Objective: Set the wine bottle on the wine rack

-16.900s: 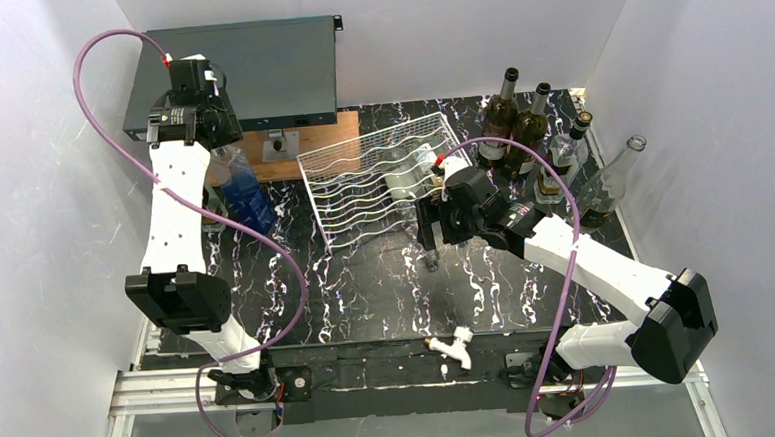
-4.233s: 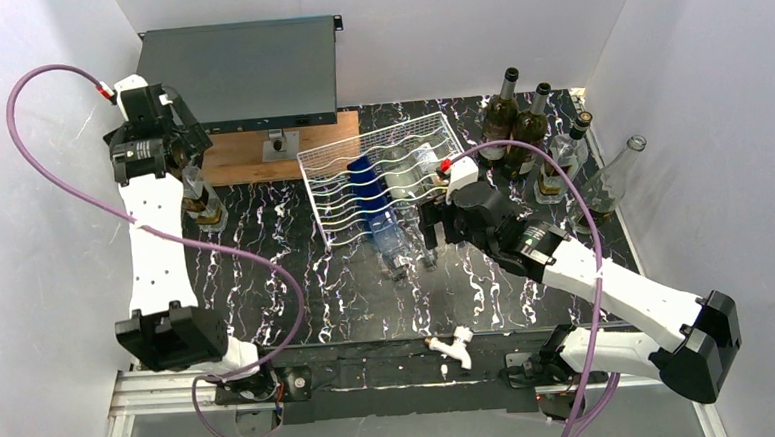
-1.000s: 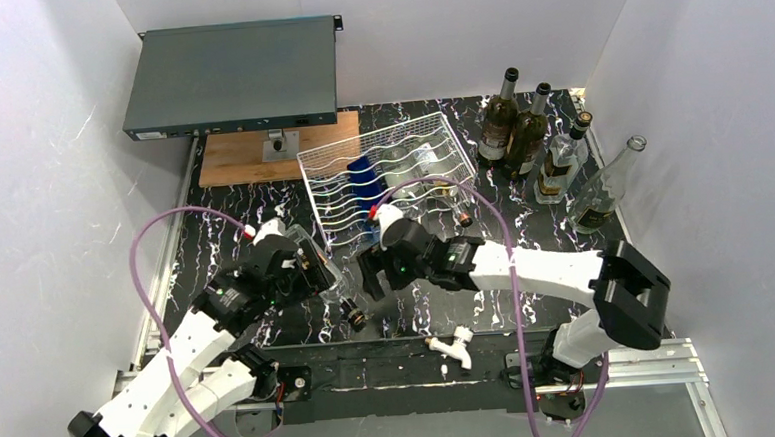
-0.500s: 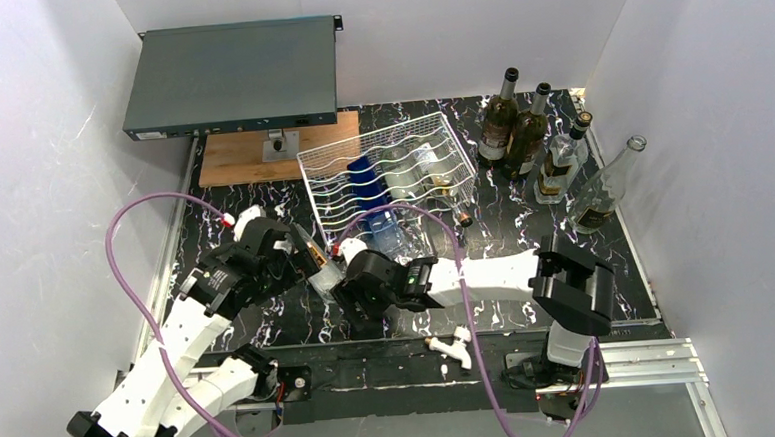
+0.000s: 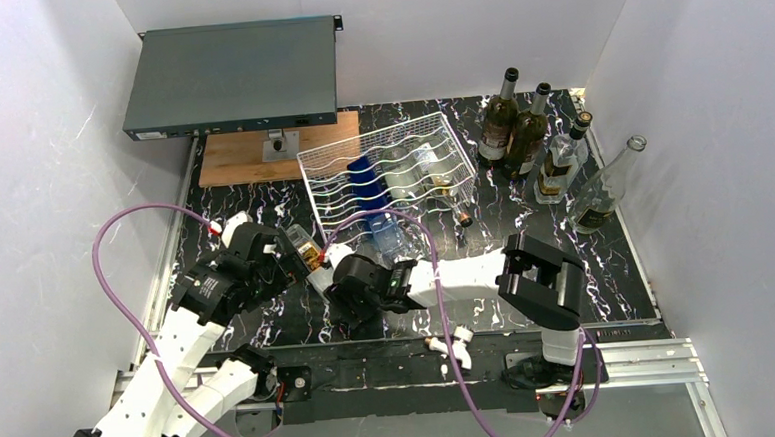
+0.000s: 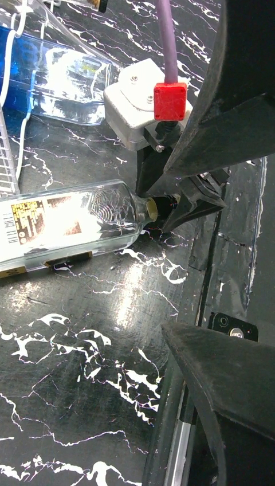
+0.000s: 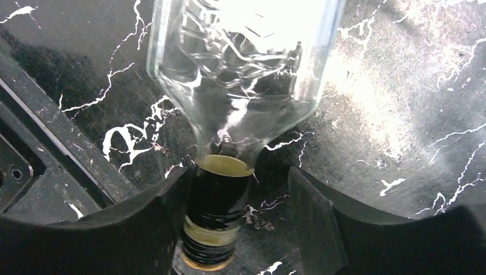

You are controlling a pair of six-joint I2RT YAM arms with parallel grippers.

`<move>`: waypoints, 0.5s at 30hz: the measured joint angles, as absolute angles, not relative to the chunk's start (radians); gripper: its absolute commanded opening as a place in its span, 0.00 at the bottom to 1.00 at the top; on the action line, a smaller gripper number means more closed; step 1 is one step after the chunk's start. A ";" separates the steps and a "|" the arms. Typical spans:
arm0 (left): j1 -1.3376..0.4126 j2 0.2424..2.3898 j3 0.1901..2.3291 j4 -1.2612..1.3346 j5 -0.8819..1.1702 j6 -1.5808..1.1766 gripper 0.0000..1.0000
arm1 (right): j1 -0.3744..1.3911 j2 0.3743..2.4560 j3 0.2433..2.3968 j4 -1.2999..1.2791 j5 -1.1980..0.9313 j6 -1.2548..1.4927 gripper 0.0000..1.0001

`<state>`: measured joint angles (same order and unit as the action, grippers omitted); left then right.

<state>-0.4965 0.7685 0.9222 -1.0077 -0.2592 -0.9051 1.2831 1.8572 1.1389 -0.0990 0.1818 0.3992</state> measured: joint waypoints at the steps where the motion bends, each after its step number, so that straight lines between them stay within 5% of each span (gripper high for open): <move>1: -0.496 0.769 0.922 -1.007 -0.259 -0.905 0.97 | 1.285 1.858 1.139 -0.099 0.189 0.395 0.64; 11: -0.496 0.768 0.889 -1.007 -0.259 -0.908 0.98 | 1.309 1.845 1.105 -0.043 0.288 0.352 0.11; 15: -0.496 0.765 0.889 -1.007 -0.259 -0.910 0.97 | 1.311 1.786 1.028 -0.023 0.293 0.351 0.01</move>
<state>-0.4961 0.7647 0.8890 -1.0065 -0.2588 -0.9096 1.3113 1.7863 1.0275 -0.0227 0.2928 0.3511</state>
